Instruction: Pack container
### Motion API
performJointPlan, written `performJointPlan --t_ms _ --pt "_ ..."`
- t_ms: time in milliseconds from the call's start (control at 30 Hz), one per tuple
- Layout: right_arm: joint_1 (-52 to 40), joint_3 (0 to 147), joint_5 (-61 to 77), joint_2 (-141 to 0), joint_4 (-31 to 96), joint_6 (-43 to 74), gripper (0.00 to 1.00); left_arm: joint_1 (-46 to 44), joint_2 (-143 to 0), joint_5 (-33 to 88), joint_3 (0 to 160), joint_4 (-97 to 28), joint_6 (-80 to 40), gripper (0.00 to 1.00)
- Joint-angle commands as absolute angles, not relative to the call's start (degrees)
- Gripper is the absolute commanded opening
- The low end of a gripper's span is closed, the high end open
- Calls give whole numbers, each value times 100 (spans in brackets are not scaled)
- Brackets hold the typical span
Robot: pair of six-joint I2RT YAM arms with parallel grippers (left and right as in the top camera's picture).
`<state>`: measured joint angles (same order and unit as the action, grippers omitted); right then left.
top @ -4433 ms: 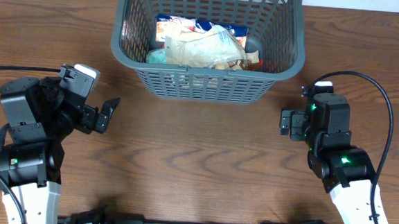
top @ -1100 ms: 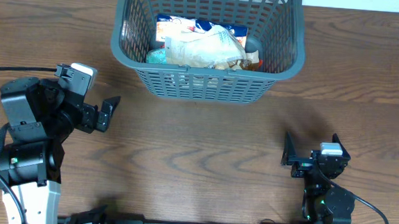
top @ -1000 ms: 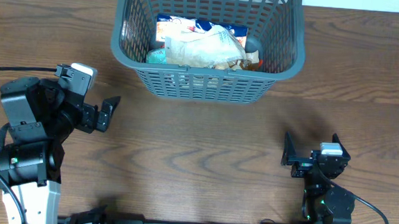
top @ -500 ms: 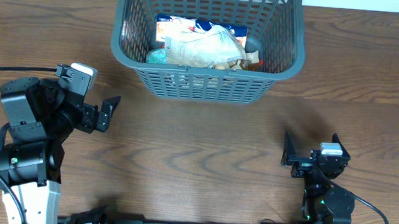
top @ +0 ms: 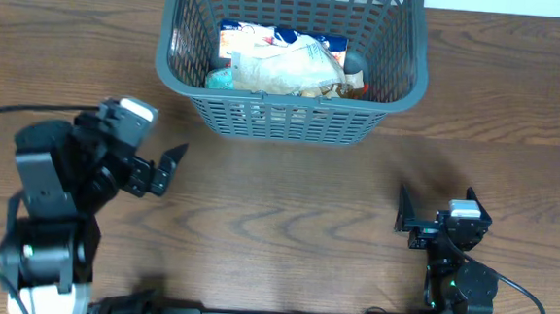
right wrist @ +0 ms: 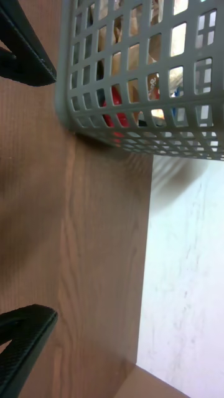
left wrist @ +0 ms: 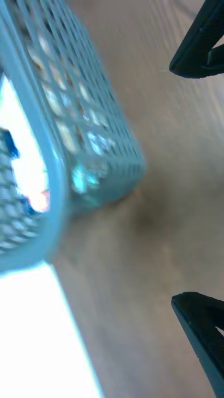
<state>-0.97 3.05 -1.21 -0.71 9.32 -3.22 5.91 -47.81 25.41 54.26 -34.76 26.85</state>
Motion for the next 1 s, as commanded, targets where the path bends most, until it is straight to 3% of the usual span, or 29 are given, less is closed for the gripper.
performJointPlan --t_ms 0,200,333,500,967 --pt "-82 257 -84 -27 926 -390 99 305 -4252 2589 4982 -2891 2366 99" --pt "-82 257 -84 -27 926 -390 99 274 -3275 1525 3599 -893 923 98" --pt "-82 257 -84 -27 926 -390 99 274 -2620 862 2668 -110 587 99" --pt "-82 257 -84 -27 926 -390 99 274 -1946 30 1824 14 71 99" --pt "-82 257 -84 -27 926 -390 99 274 -364 -672 355 204 10 99"
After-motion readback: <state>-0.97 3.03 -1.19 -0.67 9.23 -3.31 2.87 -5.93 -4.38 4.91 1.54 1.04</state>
